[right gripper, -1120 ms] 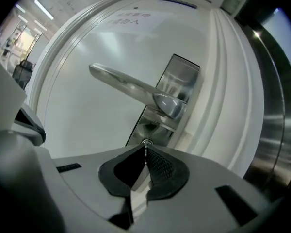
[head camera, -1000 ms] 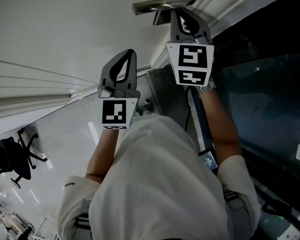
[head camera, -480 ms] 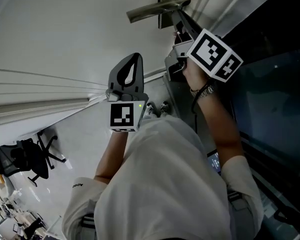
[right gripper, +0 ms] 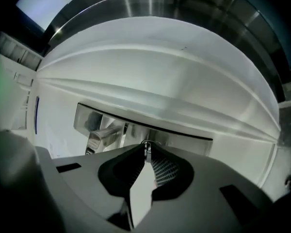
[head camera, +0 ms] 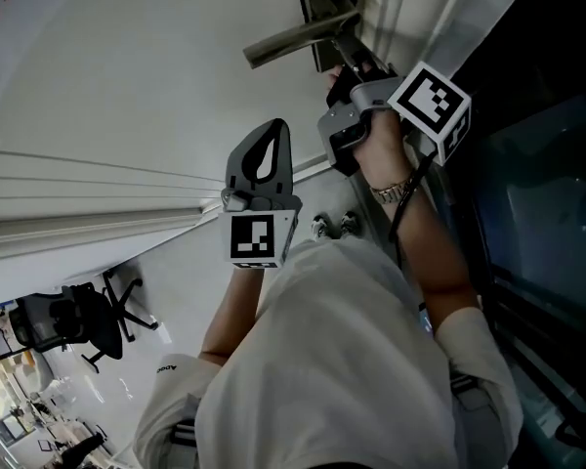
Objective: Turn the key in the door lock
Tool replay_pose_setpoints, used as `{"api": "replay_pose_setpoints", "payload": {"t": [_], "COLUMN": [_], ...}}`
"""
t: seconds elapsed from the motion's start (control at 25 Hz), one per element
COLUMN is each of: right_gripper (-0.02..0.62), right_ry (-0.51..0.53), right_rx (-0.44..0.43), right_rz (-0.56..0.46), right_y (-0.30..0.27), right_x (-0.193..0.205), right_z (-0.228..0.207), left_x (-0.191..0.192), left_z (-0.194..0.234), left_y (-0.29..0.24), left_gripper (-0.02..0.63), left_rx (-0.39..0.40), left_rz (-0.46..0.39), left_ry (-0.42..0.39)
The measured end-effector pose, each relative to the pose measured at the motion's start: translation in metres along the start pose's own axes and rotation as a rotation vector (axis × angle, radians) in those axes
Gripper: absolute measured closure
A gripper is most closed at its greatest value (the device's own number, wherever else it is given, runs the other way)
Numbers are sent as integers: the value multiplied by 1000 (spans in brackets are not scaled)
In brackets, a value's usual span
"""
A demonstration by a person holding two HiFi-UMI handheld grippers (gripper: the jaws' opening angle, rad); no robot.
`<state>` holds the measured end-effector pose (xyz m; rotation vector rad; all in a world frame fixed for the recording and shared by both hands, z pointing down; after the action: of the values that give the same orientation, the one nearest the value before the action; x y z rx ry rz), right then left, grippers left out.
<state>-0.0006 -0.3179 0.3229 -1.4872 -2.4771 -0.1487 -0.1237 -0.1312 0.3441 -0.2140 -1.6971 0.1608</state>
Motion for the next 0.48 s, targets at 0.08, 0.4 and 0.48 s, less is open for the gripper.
{"api": "replay_pose_setpoints", "payload": {"t": [0.08, 0.4, 0.48], "right_gripper": [565, 436, 431], "right_ry": [71, 605, 795], "right_rx": [10, 65, 107], "right_rz": [15, 60, 75], "right_y": [1, 10, 13], "right_x": [-2, -5, -3], "right_z": [0, 12, 20], "left_x": [1, 5, 5], "left_z": [-1, -1, -2], "left_y": [0, -2, -4], "left_gripper": [597, 597, 597], "left_rx": [-3, -9, -5], "left_rz": [-2, 6, 3], "left_ry": [6, 23, 27]}}
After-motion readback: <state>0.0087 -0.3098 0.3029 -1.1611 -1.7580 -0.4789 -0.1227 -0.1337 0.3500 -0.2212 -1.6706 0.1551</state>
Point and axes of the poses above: the fingertips, and each gripper's own axes: y backward along the fingers, z to its left, x out of its underside, the point moved 10 cm from there along y, backward along the fingers, and after that the axes turned 9 degrees about z, right-handed, at the moved point
